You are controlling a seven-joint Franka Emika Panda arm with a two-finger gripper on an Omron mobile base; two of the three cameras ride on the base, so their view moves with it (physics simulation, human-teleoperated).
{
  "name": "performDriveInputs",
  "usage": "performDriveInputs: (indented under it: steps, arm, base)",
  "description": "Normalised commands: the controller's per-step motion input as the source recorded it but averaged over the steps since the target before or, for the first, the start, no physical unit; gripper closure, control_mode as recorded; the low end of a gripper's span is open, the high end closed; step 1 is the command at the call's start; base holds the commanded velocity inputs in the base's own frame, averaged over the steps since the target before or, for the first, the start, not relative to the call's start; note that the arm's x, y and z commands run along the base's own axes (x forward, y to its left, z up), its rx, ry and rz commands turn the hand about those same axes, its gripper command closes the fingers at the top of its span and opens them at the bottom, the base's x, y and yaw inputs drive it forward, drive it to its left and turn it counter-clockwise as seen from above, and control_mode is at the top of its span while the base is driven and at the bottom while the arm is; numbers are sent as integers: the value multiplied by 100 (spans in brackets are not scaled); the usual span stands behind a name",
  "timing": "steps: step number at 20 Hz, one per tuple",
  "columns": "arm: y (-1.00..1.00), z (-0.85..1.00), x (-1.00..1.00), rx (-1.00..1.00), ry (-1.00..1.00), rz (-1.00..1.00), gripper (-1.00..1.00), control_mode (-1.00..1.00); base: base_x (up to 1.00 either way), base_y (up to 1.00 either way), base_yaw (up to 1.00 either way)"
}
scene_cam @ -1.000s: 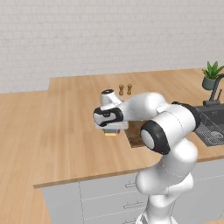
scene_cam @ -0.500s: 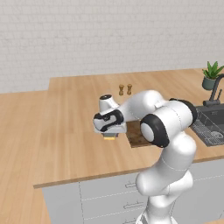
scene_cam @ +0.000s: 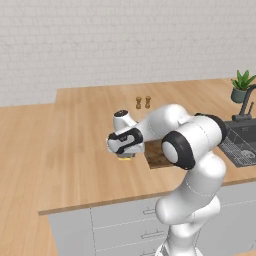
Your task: Pick up the sponge from the counter and clean the cutting board by briefly scrubbing or pressing down on the cutting board. Once finished, release the sponge.
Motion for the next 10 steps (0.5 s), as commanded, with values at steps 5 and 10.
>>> performDriveInputs:
  steps: [5, 10]
  arm:
    - [0, 0, 0, 0, 0, 0, -100, -100]
    - [0, 0, 0, 0, 0, 0, -100, -100]
  base:
    - [0, 0, 0]
    - [0, 0, 0]
